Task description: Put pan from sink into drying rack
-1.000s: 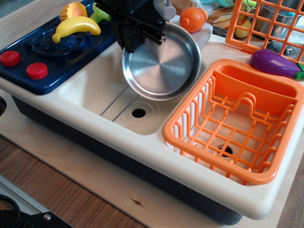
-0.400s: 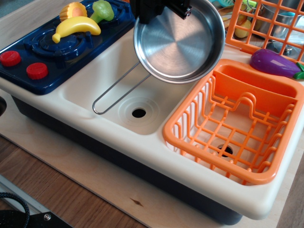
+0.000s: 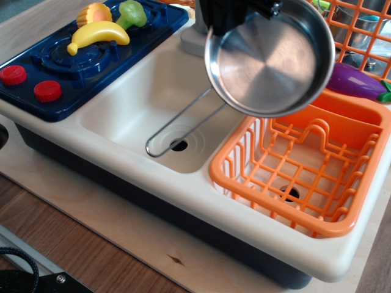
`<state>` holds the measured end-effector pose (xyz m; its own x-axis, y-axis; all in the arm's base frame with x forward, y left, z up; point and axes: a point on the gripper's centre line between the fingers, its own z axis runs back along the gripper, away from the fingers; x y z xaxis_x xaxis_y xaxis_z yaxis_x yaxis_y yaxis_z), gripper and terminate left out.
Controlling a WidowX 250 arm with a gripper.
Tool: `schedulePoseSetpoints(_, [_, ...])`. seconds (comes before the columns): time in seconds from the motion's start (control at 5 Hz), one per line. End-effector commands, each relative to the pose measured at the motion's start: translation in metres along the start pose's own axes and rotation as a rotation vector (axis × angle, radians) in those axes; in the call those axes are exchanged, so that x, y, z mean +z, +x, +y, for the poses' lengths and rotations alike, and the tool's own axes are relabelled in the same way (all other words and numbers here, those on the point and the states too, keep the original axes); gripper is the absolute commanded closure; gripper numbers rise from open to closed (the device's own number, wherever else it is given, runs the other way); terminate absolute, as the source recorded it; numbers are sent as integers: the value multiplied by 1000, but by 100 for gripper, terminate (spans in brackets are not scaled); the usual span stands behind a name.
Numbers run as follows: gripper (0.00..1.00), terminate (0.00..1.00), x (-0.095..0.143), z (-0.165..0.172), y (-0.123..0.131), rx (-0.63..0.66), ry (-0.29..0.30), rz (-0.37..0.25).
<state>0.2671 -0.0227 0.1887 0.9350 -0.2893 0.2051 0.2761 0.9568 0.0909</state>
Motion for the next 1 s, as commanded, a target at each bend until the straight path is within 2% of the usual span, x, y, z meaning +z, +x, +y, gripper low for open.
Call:
schedulePoseSetpoints(0.0, [100, 0, 9, -13, 4, -33, -73, 17])
schedulePoseSetpoints(0.2, [100, 0, -3, -26, -4, -9, -84, 40])
schedulePoseSetpoints(0.4, [0, 0, -20, -25, -7, -20, -127, -18])
schedulePoseSetpoints(0.6, [0, 0, -20, -25, -7, -20, -127, -18])
schedulePoseSetpoints(0.8, [0, 100, -20, -25, -7, -20, -127, -18])
